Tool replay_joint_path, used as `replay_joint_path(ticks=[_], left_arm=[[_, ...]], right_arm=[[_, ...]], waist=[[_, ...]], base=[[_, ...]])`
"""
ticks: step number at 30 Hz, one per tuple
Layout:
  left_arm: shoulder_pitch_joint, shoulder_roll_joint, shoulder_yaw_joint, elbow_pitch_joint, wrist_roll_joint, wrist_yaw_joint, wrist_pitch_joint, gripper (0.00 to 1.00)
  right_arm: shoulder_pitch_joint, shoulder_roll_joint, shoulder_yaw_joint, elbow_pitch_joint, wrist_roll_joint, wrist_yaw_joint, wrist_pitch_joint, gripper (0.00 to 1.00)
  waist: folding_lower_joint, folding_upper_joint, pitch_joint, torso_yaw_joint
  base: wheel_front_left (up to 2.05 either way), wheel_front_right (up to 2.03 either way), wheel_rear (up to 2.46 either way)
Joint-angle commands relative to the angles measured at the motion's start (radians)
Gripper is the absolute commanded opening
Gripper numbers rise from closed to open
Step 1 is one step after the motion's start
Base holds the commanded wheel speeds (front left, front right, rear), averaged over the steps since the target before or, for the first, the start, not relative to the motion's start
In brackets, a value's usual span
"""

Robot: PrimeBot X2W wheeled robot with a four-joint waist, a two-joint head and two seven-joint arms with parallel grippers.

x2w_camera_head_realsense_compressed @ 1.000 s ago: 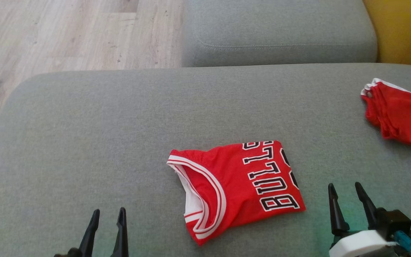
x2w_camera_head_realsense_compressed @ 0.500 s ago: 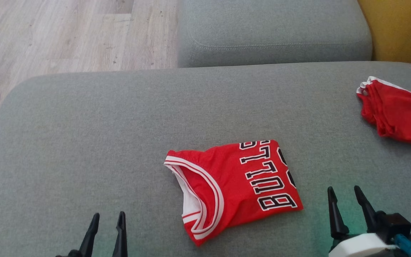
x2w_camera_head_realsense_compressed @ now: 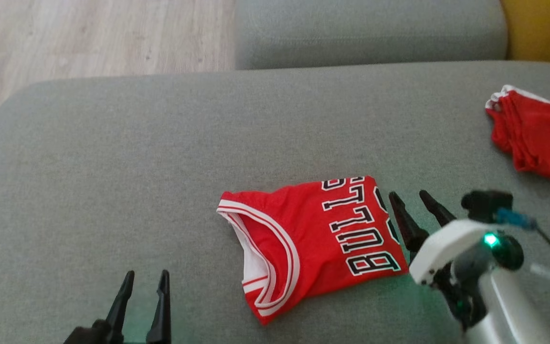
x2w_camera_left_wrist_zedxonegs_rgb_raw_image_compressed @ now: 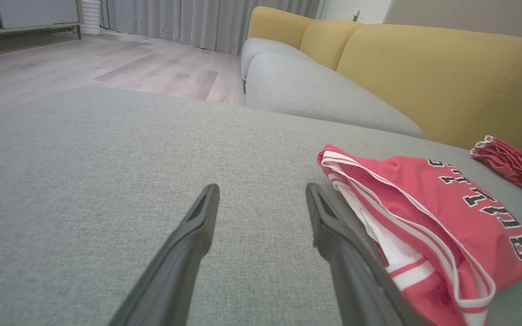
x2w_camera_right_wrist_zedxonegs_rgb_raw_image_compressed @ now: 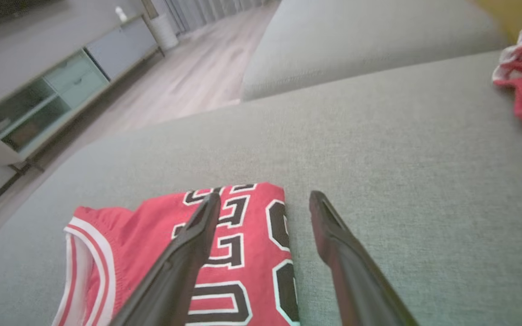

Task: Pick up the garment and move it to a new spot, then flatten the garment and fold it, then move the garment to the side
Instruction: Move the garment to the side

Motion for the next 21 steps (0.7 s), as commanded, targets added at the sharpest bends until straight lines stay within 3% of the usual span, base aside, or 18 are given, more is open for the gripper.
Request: replay_joint_path(ticks=[1, 6, 12, 16, 17, 21], left_arm=[[-0.046, 0.011, 0.025, -0.022, -0.006, 0.002, -0.010, 1.00], [-0.075, 0.017, 0.008, -0.016, -0.019, 0.002, -0.010, 1.00], [-0.096, 0.019, -0.010, -0.014, -0.026, 0.002, -0.010, 1.00], [-0.106, 0.021, -0.013, -0.012, -0.030, 0.002, -0.010, 1.00], [-0.109, 0.022, -0.014, -0.012, -0.030, 0.002, -0.010, 1.00], [-0.115, 0.021, -0.008, -0.017, -0.032, 0.002, -0.010, 1.00]], right_arm=[[-0.042, -0.018, 0.023, -0.026, 0.005, 0.007, 0.015, 1.00], [-0.117, -0.035, 0.061, 0.071, 0.023, 0.007, 0.180, 1.00], [-0.177, -0.014, 0.061, 0.215, 0.027, 0.007, 0.264, 1.00], [-0.215, 0.005, 0.074, 0.279, 0.096, 0.007, 0.309, 1.00], [-0.226, 0.008, 0.077, 0.285, 0.113, 0.007, 0.310, 0.00], [-0.282, 0.013, 0.108, 0.263, 0.165, 0.007, 0.263, 0.00]], waist=[[-0.0002, 0.0001, 0.011, 0.000], [-0.0002, 0.0001, 0.040, 0.018], [-0.0002, 0.0001, 0.065, 0.041], [-0.0002, 0.0001, 0.073, 0.055], [-0.0002, 0.0001, 0.074, 0.058], [-0.0002, 0.0001, 0.075, 0.054]], base=[[0.00, 0.00, 0.00], [0.00, 0.00, 0.00], [0.00, 0.00, 0.00], [0.00, 0.00, 0.00], [0.00, 0.00, 0.00], [0.00, 0.00, 0.00]])
